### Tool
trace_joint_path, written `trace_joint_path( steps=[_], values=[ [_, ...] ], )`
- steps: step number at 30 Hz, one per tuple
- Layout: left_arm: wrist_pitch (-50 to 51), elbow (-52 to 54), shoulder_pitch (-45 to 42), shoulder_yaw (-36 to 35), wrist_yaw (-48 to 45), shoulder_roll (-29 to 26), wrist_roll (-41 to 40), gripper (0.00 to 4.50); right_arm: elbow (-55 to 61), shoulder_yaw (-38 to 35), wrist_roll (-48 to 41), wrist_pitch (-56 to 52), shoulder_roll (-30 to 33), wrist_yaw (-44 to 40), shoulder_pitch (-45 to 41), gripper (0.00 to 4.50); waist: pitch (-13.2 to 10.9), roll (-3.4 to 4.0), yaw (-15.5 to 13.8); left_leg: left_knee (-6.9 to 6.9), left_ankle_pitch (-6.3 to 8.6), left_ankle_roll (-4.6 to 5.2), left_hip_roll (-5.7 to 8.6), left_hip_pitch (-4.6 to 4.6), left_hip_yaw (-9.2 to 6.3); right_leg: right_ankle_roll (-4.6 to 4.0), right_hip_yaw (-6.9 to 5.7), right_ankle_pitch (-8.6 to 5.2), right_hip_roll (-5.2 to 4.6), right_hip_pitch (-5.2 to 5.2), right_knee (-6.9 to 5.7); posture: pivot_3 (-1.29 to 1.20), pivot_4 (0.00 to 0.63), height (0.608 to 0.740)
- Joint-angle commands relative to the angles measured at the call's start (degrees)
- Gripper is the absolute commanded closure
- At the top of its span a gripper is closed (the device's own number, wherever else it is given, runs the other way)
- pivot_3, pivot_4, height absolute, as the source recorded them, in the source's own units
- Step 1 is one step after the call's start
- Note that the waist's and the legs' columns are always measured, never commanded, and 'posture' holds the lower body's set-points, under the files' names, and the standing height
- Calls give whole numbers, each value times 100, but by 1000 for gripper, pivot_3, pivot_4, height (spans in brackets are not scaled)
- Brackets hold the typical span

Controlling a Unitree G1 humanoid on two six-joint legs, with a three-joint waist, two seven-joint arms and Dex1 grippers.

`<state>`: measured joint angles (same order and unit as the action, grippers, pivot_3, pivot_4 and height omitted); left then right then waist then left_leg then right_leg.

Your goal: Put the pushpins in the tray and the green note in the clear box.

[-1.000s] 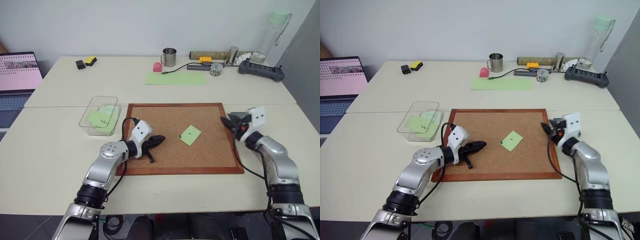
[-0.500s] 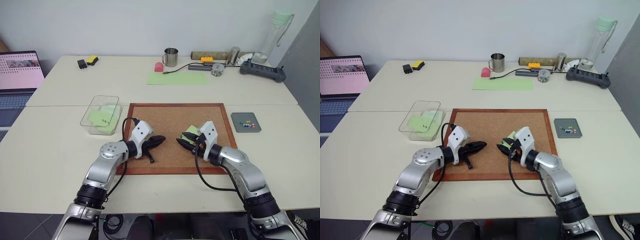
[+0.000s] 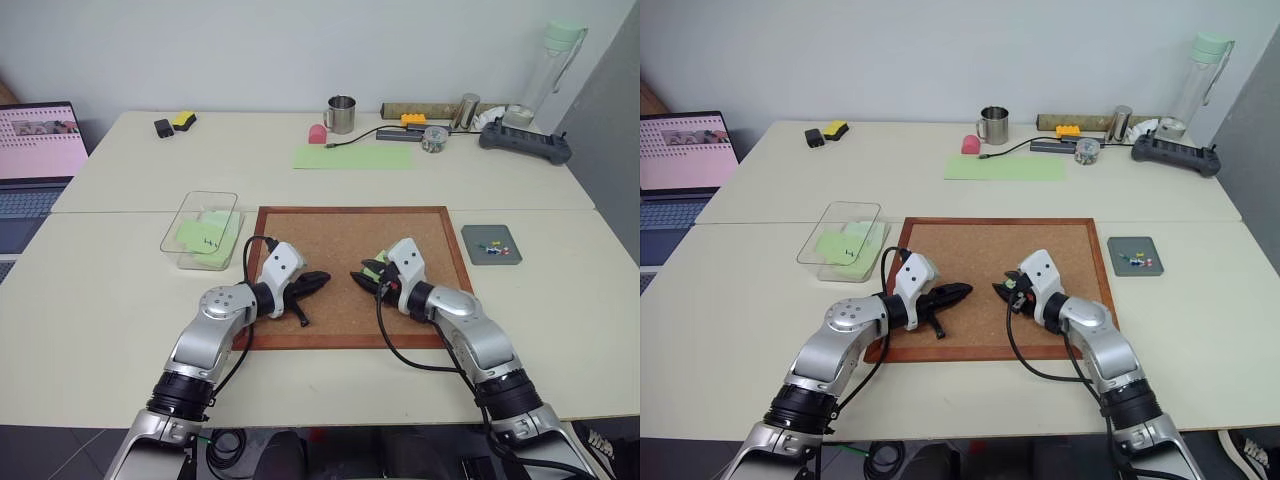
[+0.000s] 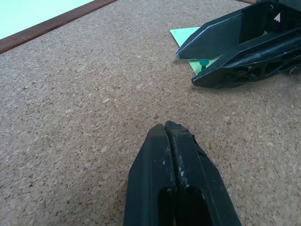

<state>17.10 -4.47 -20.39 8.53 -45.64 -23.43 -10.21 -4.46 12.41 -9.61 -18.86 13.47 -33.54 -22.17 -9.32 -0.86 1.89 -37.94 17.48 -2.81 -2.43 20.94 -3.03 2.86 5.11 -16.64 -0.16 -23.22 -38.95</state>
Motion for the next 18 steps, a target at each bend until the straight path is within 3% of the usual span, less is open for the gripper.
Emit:
trace_joint_path(
  steps=[1, 8, 18],
  values=[
    [30, 148, 35, -53, 21, -43, -12, 4500, -56, 1, 34, 171, -54, -83, -91, 3105, 0, 0, 1, 0, 0, 0, 0, 0, 0, 0, 0, 0, 0, 0, 0, 0, 150, 740],
    [41, 158, 37, -68, 17, -58, -22, 4500, -69, -49, 29, 184, -40, -95, -128, 4482, 0, 0, 1, 0, 0, 0, 0, 0, 0, 0, 0, 0, 0, 0, 0, 0, 150, 740],
    [41, 110, -5, -65, 17, -52, -18, 4500, 504, -86, 13, 398, 132, -313, -157, 4494, 0, 0, 0, 0, 0, 0, 0, 0, 0, 0, 0, 0, 0, 0, 0, 0, 150, 740]
  ],
)
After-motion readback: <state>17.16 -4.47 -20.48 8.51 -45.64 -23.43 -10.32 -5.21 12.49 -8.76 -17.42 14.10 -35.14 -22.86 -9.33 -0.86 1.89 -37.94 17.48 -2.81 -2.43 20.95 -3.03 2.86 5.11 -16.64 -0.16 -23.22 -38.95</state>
